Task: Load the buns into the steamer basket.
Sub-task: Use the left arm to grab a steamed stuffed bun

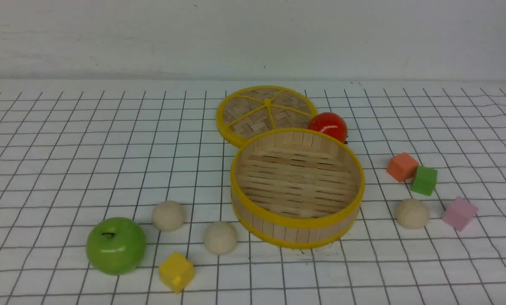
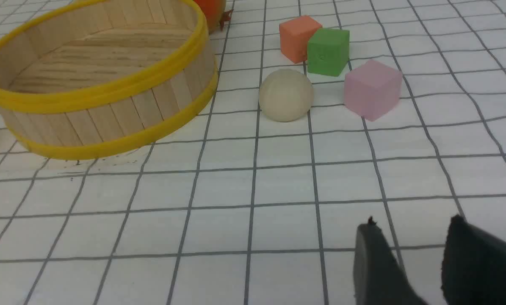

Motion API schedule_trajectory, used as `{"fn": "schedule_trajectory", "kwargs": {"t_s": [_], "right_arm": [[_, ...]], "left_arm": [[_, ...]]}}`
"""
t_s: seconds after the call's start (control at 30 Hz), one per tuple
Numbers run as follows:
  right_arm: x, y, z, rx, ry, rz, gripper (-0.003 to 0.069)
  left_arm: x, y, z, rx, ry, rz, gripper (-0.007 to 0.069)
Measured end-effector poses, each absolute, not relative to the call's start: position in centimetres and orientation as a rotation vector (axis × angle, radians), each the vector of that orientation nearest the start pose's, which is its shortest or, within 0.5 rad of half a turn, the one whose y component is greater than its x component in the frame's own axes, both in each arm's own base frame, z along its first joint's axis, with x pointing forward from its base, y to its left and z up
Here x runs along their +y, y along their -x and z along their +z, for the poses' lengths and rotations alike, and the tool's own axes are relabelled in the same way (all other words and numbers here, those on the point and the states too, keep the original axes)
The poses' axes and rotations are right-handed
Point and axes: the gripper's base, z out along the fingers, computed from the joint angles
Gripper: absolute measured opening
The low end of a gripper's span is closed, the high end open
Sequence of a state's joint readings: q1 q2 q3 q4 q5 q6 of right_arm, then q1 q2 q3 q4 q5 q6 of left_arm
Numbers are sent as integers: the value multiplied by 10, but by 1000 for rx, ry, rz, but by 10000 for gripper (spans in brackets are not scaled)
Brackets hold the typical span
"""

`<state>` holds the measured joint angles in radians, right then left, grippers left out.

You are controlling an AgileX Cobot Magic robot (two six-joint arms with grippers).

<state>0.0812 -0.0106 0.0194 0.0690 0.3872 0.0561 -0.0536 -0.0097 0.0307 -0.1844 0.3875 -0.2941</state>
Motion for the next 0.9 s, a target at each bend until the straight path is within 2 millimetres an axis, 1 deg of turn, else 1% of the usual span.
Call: {"fn": "schedule_trajectory", "kwargs": {"t_s": [0.73, 0.8, 0.9], "right_arm": [[7, -52, 173, 1882, -19, 163, 241], [7, -52, 173, 1882, -19, 163, 241], [7, -52, 173, 1882, -19, 163, 241]], "left_arm": [[-9, -52, 170, 1871, 348, -425, 238], [-10, -53, 172, 1835, 401, -490, 238], [-14, -54, 180, 1715, 634, -763, 238]]}}
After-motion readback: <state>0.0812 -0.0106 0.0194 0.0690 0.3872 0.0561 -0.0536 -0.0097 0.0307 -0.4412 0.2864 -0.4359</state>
